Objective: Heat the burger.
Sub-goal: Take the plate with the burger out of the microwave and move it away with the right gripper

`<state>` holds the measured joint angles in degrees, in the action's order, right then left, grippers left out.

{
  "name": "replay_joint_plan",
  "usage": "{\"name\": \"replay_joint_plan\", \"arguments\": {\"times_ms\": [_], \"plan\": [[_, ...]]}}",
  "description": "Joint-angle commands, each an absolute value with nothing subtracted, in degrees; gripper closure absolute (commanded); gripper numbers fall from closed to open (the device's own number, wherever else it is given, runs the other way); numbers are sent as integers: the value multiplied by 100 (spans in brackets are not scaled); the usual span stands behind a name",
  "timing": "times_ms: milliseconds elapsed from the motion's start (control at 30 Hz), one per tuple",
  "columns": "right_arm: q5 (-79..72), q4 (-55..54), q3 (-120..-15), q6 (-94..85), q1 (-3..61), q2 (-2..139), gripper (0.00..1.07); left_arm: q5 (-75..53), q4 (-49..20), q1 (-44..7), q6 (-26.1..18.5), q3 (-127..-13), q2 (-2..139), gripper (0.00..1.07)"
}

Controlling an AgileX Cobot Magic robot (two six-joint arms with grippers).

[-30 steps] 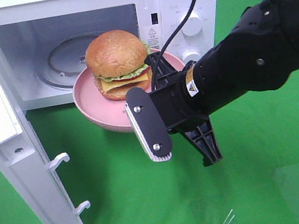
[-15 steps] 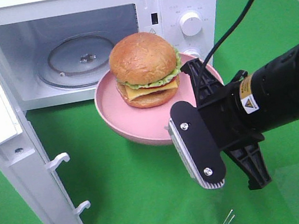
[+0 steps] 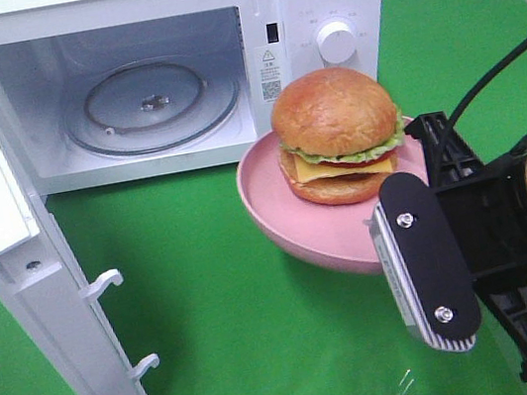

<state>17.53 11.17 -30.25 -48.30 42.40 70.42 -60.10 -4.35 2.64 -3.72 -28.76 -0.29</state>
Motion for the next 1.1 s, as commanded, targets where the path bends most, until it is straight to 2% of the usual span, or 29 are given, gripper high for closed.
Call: {"name": "replay_joint_plan", "arguments": {"times_ms": [33, 300, 800, 1100], "plan": [[1816, 1639, -3037, -4183, 4228, 6732, 107, -5970, -464, 286, -361, -2859, -149, 9], [2452, 2676, -3037, -2469, 4228, 6274, 107, -5970, -464, 286, -361, -2859, -149, 9], [3867, 4343, -3037, 951, 4223, 6274, 107, -5970, -464, 286, -361, -2859, -149, 9], [4566, 4750, -3037, 1896, 4211, 6274, 107, -5970, -464, 286, -361, -2859, -149, 9]]}}
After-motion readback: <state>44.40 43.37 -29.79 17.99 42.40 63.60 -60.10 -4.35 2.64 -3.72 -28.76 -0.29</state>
